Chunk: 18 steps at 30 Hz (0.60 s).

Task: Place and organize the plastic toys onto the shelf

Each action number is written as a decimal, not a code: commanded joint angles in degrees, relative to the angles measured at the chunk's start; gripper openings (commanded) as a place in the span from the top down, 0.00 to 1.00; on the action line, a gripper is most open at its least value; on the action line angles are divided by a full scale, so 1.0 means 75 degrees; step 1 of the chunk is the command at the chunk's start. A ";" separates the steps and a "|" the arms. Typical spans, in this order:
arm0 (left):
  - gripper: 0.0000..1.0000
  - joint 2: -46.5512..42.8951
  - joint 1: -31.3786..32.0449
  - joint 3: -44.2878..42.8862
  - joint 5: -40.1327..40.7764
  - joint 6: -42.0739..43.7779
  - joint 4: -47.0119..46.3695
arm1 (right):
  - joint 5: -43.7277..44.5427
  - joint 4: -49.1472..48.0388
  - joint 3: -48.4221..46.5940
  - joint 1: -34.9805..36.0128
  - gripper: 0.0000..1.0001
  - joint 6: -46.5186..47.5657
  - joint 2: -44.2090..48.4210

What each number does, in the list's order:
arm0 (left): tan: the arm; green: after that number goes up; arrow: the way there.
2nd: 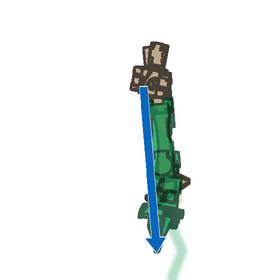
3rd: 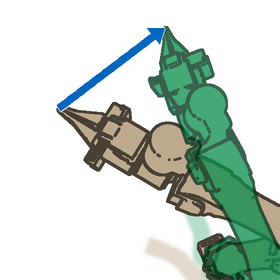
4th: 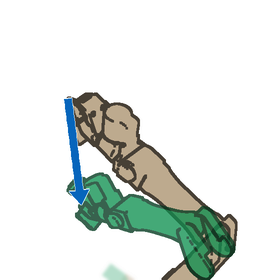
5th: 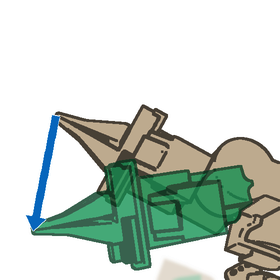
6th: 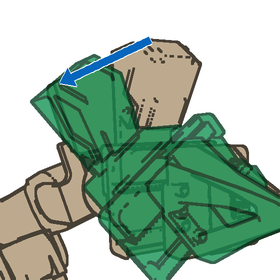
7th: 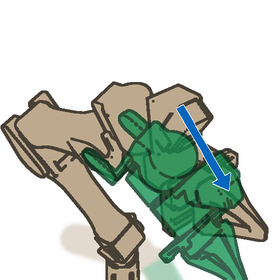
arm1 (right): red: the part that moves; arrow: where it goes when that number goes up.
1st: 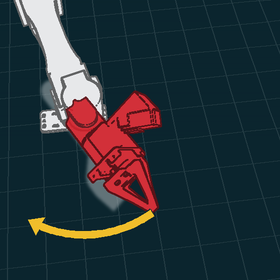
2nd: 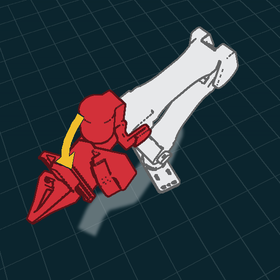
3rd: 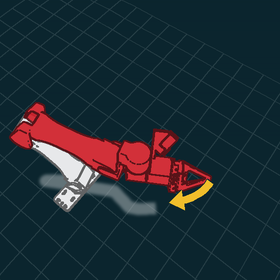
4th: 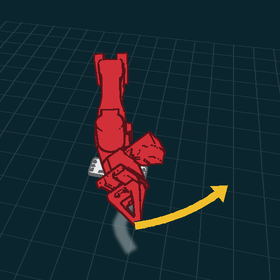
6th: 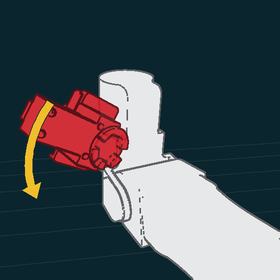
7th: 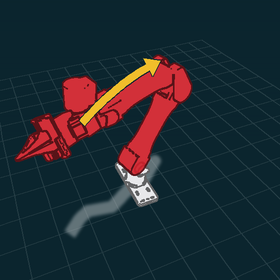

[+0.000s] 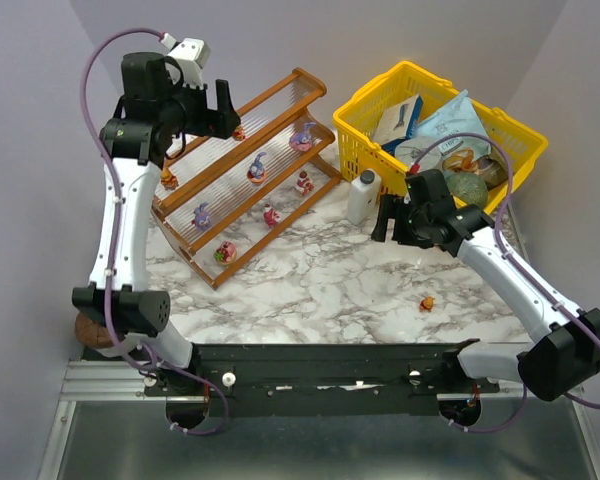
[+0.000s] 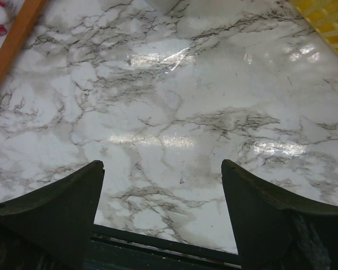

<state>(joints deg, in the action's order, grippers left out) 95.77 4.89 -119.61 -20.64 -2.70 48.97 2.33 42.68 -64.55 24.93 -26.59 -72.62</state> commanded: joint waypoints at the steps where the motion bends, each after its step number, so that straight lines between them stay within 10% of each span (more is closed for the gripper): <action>1: 0.01 -0.1189 0.0075 0.0420 -0.0457 -0.0495 -0.0880 | 0.0977 0.0450 -0.0135 -0.0218 0.08 -0.0298 0.0179; 18: 0.01 -0.2433 0.4432 0.2810 -0.0049 -0.0894 -0.2275 | 0.2679 0.1915 0.1855 -0.0992 0.07 -0.3204 0.1069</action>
<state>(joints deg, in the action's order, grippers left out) 78.43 32.64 -103.42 -21.63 -7.18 37.15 20.53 51.72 -54.57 17.87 -43.11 -65.43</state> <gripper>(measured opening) 0.988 0.928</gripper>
